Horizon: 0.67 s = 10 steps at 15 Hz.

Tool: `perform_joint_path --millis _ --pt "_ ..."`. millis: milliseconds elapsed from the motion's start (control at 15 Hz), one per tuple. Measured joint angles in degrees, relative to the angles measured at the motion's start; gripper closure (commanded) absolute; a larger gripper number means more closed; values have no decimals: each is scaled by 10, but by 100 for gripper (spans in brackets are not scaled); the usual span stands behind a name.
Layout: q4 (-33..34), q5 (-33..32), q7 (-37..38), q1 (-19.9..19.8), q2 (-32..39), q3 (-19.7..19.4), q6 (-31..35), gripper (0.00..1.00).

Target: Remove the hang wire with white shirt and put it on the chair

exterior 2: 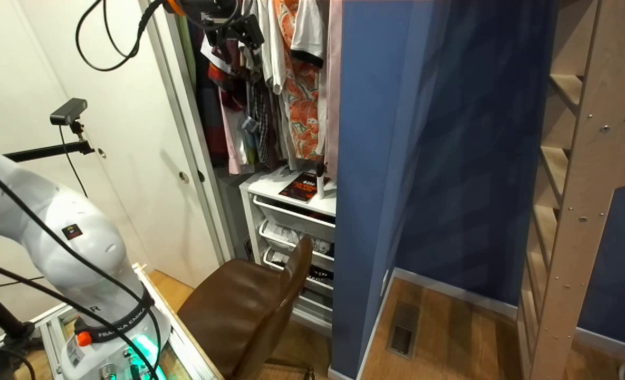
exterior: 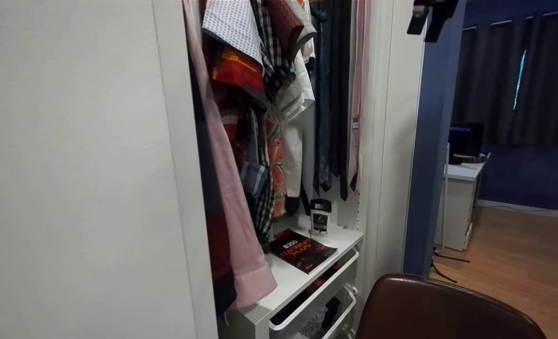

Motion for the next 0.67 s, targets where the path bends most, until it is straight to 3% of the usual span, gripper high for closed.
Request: perform_joint_path --millis 467,667 --pt "38 0 -13 4 35 1 4 0" --pt "39 3 0 4 42 1 76 0"
